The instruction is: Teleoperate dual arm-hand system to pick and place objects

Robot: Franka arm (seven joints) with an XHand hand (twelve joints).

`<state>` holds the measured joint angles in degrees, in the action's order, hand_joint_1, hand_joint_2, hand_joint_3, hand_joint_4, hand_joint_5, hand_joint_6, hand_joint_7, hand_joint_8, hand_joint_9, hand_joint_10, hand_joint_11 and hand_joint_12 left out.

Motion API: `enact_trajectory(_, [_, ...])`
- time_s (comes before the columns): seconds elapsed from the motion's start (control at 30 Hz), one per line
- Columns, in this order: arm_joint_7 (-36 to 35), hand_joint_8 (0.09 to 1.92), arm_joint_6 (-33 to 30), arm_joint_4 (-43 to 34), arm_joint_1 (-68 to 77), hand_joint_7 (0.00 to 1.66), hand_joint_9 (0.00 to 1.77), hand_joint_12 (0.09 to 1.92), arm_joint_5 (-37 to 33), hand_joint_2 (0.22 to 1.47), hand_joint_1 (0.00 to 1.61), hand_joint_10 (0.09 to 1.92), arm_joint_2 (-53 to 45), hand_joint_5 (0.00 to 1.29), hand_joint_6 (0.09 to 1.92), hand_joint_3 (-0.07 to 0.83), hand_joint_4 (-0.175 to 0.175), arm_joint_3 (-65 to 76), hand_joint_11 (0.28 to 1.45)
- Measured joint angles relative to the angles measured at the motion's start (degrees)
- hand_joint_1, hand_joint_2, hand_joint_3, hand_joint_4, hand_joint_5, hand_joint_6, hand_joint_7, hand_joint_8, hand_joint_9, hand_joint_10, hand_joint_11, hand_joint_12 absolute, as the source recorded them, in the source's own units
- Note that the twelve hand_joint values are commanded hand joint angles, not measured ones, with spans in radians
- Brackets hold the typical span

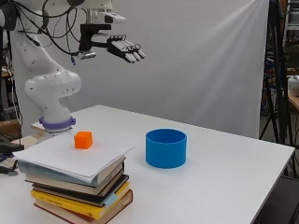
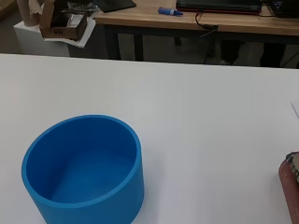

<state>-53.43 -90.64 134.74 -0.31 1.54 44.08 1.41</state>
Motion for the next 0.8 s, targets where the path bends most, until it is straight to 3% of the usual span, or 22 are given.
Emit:
enact_trajectory(0.13, [-3.3,0.09,-0.5,-1.5,-0.3,0.34,0.44,0.09,2.1,1.05,0.29,0.09,-3.3,0.32,0.09,0.006,0.084,4.8,0.45])
enact_trajectory(0.3, [-1.7,0.09,-2.6,-4.9,-0.5,0.34,0.46,0.09,2.6,1.05,0.32,0.09,-11.0,0.28,0.09,0.005,0.083,6.6,0.46])
enact_trajectory(0.47, [2.9,0.09,-14.1,-3.4,-1.2,0.27,0.44,0.09,2.6,1.03,0.32,0.09,-14.5,0.2,0.09,-0.006,0.085,9.2,0.47])
enact_trajectory(0.6, [3.8,0.09,-23.8,0.8,-2.2,0.37,0.52,0.09,4.2,1.02,0.3,0.09,-15.7,0.21,0.09,-0.002,0.083,14.3,0.54])
enact_trajectory(0.8, [4.0,0.09,-29.6,5.2,-3.3,0.46,0.59,0.09,7.1,1.0,0.28,0.09,-16.8,0.26,0.09,-0.002,0.063,20.0,0.57])
